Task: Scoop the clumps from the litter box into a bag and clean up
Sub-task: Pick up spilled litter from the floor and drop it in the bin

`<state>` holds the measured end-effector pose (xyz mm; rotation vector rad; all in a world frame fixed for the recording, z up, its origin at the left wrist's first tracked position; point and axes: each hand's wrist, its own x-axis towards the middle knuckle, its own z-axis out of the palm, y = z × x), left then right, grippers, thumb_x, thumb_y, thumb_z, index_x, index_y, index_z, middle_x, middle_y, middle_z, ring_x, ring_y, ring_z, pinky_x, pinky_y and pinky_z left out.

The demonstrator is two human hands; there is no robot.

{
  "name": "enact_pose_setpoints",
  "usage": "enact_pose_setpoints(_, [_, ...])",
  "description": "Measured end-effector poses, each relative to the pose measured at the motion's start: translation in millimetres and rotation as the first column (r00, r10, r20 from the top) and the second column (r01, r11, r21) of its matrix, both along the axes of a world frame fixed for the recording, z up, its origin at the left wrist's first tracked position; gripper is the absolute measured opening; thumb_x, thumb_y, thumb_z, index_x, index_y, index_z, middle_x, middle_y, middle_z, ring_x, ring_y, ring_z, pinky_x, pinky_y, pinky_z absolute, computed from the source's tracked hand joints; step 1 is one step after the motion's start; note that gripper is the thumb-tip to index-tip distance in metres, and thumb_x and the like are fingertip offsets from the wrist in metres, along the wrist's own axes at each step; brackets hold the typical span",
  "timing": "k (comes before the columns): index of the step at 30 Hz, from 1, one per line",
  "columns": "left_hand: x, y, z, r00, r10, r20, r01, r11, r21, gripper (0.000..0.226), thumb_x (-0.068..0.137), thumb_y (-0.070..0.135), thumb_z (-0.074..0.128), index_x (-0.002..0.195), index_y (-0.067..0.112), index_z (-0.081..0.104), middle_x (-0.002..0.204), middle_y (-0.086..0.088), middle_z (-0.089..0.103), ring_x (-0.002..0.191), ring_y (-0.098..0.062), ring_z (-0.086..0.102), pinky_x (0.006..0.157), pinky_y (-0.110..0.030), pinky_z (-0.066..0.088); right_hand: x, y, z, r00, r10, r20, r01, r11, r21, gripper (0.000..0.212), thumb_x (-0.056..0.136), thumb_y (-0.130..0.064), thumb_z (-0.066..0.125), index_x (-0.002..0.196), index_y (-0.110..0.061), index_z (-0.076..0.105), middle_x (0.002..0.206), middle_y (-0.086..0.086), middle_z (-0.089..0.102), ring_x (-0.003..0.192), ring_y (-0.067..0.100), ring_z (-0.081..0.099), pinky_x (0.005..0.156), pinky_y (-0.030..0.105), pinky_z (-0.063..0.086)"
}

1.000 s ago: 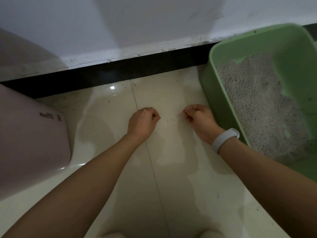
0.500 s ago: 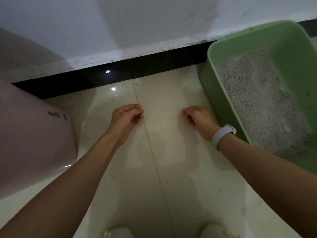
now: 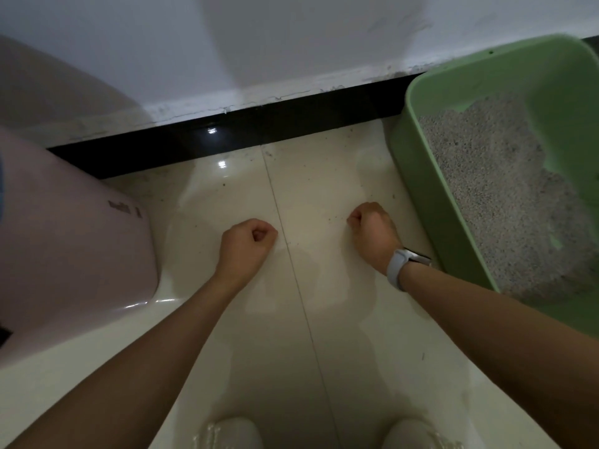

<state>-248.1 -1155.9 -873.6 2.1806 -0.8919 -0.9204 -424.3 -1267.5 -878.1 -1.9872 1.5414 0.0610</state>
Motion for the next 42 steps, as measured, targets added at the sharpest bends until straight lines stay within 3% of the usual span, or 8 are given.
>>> enact_pose_setpoints(8, [4.5, 17.5, -8.4, 0.974, -0.105, 0.199, 0.113, 0.993, -0.029, 0.019, 0.076, 0.017, 0.074, 0.091, 0.006, 0.069, 0.085, -0.002, 0.061, 0.074, -0.014, 0.051, 0.069, -0.017, 0.035, 9.8, -10.0, 12.2, 0.719, -0.571, 0.397, 0.362, 0.795, 0.487, 0.027, 0.086, 0.004, 0.053, 0.062, -0.008, 0.055, 0.050, 0.000, 0.052, 0.051, 0.012, 0.041, 0.053, 0.023, 0.036])
enact_pose_setpoints(12, [3.0, 15.5, -12.6, 0.962, -0.154, 0.227, 0.158, 0.987, -0.003, 0.015, 0.078, 0.020, 0.073, 0.088, 0.010, 0.070, 0.089, -0.007, 0.067, 0.082, -0.021, 0.060, 0.077, -0.029, 0.045, 15.8, -17.9, 21.1, 0.588, -0.688, 0.424, 0.359, 0.692, 0.626, 0.022, 0.087, 0.009, 0.046, 0.073, -0.004, 0.059, 0.060, 0.006, 0.049, 0.053, 0.013, 0.042, 0.048, 0.017, 0.036])
enact_pose_setpoints(17, [1.6, 16.9, -13.1, 0.935, -0.219, 0.278, 0.226, 0.974, 0.007, 0.012, 0.084, 0.019, 0.067, 0.089, 0.009, 0.070, 0.085, -0.007, 0.064, 0.079, -0.021, 0.058, 0.070, -0.026, 0.040, 14.9, -8.9, 11.9, 0.963, -0.160, 0.215, 0.132, 0.981, 0.139, 0.017, 0.087, -0.003, 0.052, 0.095, 0.001, 0.066, 0.089, 0.011, 0.066, 0.083, 0.022, 0.059, 0.072, 0.021, 0.042])
enact_pose_setpoints(24, [2.8, 14.1, -11.5, 0.928, -0.252, 0.275, 0.249, 0.967, 0.046, 0.010, 0.087, 0.021, 0.062, 0.089, 0.013, 0.068, 0.083, 0.000, 0.060, 0.076, -0.015, 0.053, 0.069, -0.024, 0.038, 19.1, -3.9, 3.2, 0.992, 0.043, 0.118, -0.044, 0.999, 0.007, 0.013, 0.085, -0.002, 0.051, 0.087, 0.002, 0.063, 0.098, 0.021, 0.062, 0.093, 0.034, 0.056, 0.079, 0.033, 0.042])
enact_pose_setpoints(28, [6.8, 5.1, -3.9, 0.998, 0.036, -0.050, -0.038, 0.999, -0.029, 0.009, 0.084, 0.014, 0.065, 0.075, 0.014, 0.063, 0.061, 0.011, 0.050, 0.054, 0.002, 0.047, 0.057, -0.011, 0.035, 22.0, -0.7, 1.5, 0.985, 0.173, -0.011, -0.173, 0.984, -0.047, 0.018, 0.089, 0.001, 0.044, 0.100, 0.004, 0.058, 0.111, 0.023, 0.053, 0.103, 0.035, 0.049, 0.082, 0.032, 0.036])
enact_pose_setpoints(33, [10.4, -5.6, 13.4, 0.803, 0.287, -0.522, -0.334, 0.943, 0.006, 0.018, 0.087, 0.005, 0.059, 0.071, 0.012, 0.063, 0.051, 0.010, 0.058, 0.049, 0.001, 0.047, 0.054, -0.012, 0.040, 26.9, 1.0, 3.2, 0.953, 0.268, -0.143, -0.275, 0.961, -0.036, 0.026, 0.084, 0.005, 0.043, 0.109, 0.005, 0.052, 0.118, 0.023, 0.048, 0.108, 0.034, 0.046, 0.084, 0.033, 0.036])
enact_pose_setpoints(37, [16.2, -7.4, 23.1, 0.621, 0.309, -0.720, -0.422, 0.906, 0.025, 0.023, 0.086, -0.009, 0.047, 0.075, 0.006, 0.060, 0.057, 0.001, 0.062, 0.051, -0.007, 0.054, 0.051, -0.016, 0.043, 29.8, 1.8, 15.5, 0.942, -0.162, 0.294, 0.081, 0.960, 0.268, 0.015, 0.089, 0.003, 0.046, 0.081, -0.003, 0.058, 0.078, 0.009, 0.055, 0.069, 0.018, 0.052, 0.064, 0.024, 0.038])
enact_pose_setpoints(42, [17.5, -7.4, 24.8, 0.553, 0.347, -0.758, -0.435, 0.896, 0.093, 0.027, 0.081, -0.009, 0.033, 0.069, 0.003, 0.055, 0.055, -0.003, 0.056, 0.051, -0.012, 0.048, 0.048, -0.018, 0.039, 21.3, -17.7, 40.1, 0.531, -0.728, 0.434, 0.056, 0.541, 0.839, 0.027, 0.088, 0.010, 0.037, 0.074, -0.005, 0.054, 0.055, 0.001, 0.060, 0.050, 0.008, 0.054, 0.053, 0.013, 0.045])
